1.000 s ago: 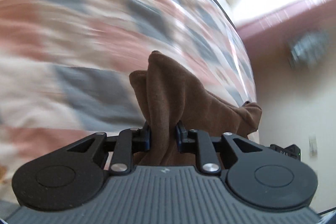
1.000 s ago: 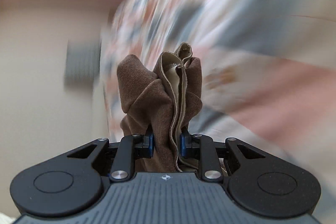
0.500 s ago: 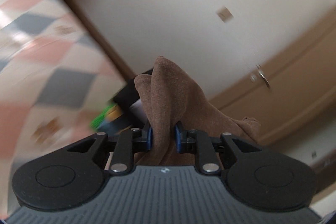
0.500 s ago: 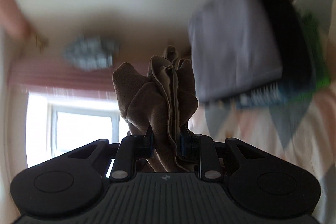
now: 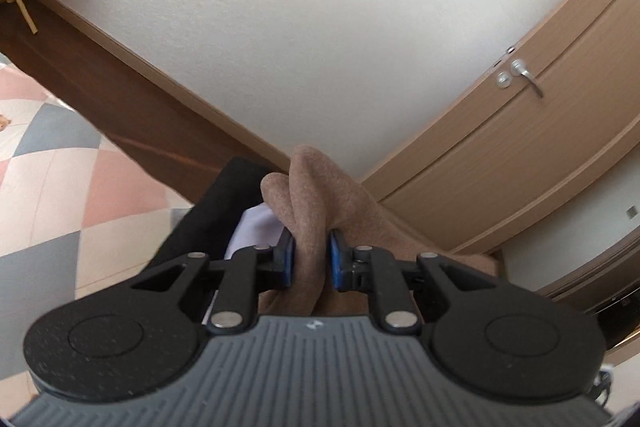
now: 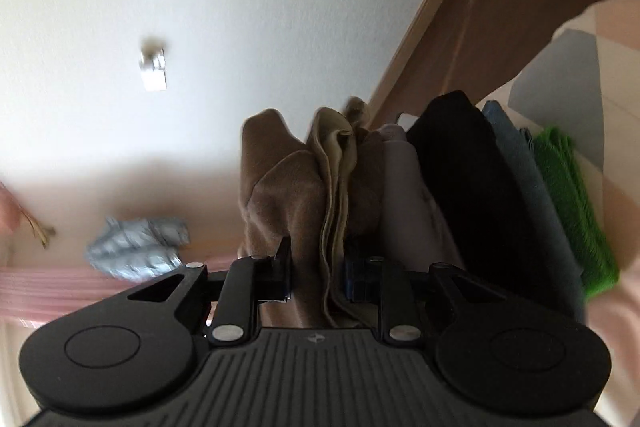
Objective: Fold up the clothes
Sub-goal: 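Carry the folded sweater with both grippers onto the clothes stack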
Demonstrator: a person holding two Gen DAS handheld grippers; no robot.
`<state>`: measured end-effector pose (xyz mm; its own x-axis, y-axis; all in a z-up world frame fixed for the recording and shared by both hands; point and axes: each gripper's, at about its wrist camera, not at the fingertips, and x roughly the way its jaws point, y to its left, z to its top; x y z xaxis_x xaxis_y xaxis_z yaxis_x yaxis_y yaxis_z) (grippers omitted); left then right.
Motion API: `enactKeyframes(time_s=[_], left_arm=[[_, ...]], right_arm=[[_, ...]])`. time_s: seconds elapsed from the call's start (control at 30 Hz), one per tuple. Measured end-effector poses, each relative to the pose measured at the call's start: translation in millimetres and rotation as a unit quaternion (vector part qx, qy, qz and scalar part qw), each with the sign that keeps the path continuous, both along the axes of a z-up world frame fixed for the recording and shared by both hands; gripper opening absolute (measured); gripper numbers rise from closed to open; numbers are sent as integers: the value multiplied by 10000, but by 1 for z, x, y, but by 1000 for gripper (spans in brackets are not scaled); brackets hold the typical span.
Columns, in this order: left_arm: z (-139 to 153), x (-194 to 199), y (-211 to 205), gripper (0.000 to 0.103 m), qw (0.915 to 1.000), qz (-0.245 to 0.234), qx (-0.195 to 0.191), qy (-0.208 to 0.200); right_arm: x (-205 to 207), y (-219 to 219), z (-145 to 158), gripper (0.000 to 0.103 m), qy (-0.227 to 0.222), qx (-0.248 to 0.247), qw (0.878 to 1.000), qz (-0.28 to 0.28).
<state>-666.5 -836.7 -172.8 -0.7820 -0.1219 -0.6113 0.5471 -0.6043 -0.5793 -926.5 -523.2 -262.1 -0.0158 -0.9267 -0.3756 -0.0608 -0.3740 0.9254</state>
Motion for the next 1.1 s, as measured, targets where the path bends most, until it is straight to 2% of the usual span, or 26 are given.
enactKeyframes(time_s=[0.1, 0.13, 0.2, 0.23, 0.27, 0.33, 0.4, 0.47, 0.57, 0.6, 0.67, 0.7, 0.73, 0.8, 0.87, 0.93, 1.07, 1.1], left_arm=[[-16, -17, -11, 19, 10000, 7, 4, -95], [-13, -13, -10, 19, 9998, 100, -111, -93], [4, -7, -4, 14, 9980, 301, -547, -40], [14, -4, 2, 14, 9959, 380, -818, 26], [24, -4, 11, 14, 9934, 384, -1069, 162], [42, -5, 30, 14, 9865, 353, -1540, 420], [44, -22, 52, 15, 9798, 12, -1954, 424], [35, -44, 70, 15, 9682, -249, -2481, 206], [14, -72, 73, 15, 9620, -352, -2706, 118], [7, -80, 69, 15, 9628, -361, -2679, 53], [-12, -94, 60, 15, 9664, -356, -2539, -177], [-23, -99, 53, 14, 9674, -323, -2488, -340], [-32, -102, 50, 14, 9679, -330, -2454, -436], [-49, -101, 49, 15, 9696, -330, -2381, -460], [-62, -99, 47, 16, 9722, -250, -2299, -360], [-69, -101, 45, 16, 9725, -175, -2298, -330], [-68, -108, 46, 16, 9721, -149, -2302, -415], [-61, -108, 48, 16, 9713, -121, -2329, -473]], right_arm=[[2, 1, 3, 30, 551, 164, 9981, 235], [6, 3, 13, 31, 944, 288, 9949, 225], [13, 8, 32, 39, 1753, 552, 9828, 194], [18, 6, 45, 41, 2325, 792, 9693, 127], [25, 5, 59, 42, 2911, 1038, 9510, 62], [49, -3, 86, 43, 4276, 1603, 8896, -22], [79, -17, 98, 43, 5289, 1769, 8300, 50], [106, -30, 99, 43, 5982, 1617, 7844, 268], [132, -57, 82, 45, 6733, 1785, 7151, 589], [133, -64, 72, 45, 6797, 1959, 7038, 649], [123, -70, 51, 45, 6643, 2196, 7094, 851], [113, -68, 40, 45, 6479, 2225, 7224, 938], [107, -65, 31, 45, 6427, 2200, 7280, 924], [106, -59, 22, 45, 6519, 2143, 7211, 955], [101, -60, 11, 45, 6452, 2019, 7303, 980], [99, -59, 5, 48, 6452, 1916, 7338, 919], [98, -58, -1, 48, 6507, 1843, 7319, 829], [97, -56, 6, 48, 6508, 1840, 7313, 889]])
